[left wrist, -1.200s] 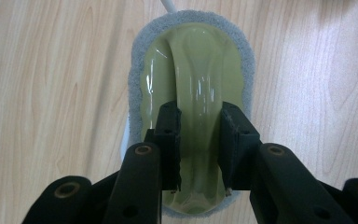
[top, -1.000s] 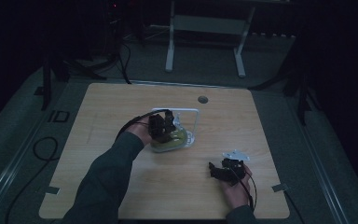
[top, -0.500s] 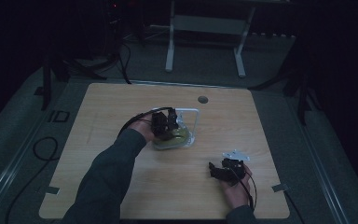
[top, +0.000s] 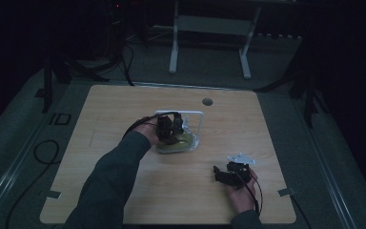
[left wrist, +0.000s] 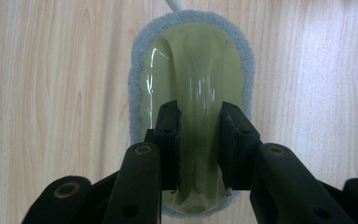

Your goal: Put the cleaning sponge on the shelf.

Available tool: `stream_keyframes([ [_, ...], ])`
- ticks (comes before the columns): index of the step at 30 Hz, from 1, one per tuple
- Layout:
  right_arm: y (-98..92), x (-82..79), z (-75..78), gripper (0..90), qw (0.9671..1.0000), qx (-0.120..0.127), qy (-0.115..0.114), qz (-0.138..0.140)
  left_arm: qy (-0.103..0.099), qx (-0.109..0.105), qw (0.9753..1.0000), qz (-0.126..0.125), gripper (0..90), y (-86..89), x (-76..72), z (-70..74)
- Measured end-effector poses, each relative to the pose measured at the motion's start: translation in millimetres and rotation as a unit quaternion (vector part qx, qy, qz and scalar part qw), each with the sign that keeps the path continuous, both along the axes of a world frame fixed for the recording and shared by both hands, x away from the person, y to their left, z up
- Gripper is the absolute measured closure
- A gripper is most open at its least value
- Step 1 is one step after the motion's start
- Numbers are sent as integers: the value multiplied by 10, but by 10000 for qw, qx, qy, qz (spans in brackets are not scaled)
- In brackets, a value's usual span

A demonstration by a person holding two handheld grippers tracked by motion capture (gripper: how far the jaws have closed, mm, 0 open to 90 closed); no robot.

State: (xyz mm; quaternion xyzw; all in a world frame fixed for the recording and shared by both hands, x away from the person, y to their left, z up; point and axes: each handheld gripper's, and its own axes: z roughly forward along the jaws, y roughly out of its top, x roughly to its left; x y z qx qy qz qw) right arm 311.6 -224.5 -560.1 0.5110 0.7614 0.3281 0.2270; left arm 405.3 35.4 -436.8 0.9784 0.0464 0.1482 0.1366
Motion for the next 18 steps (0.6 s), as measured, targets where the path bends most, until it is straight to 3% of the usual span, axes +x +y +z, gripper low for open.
stream_keyframes([
  [18, 1, -1, 0, 197, 10000, 6, 8, -4, -57, 178, 9998, -68, 716, -110, 54, -107],
])
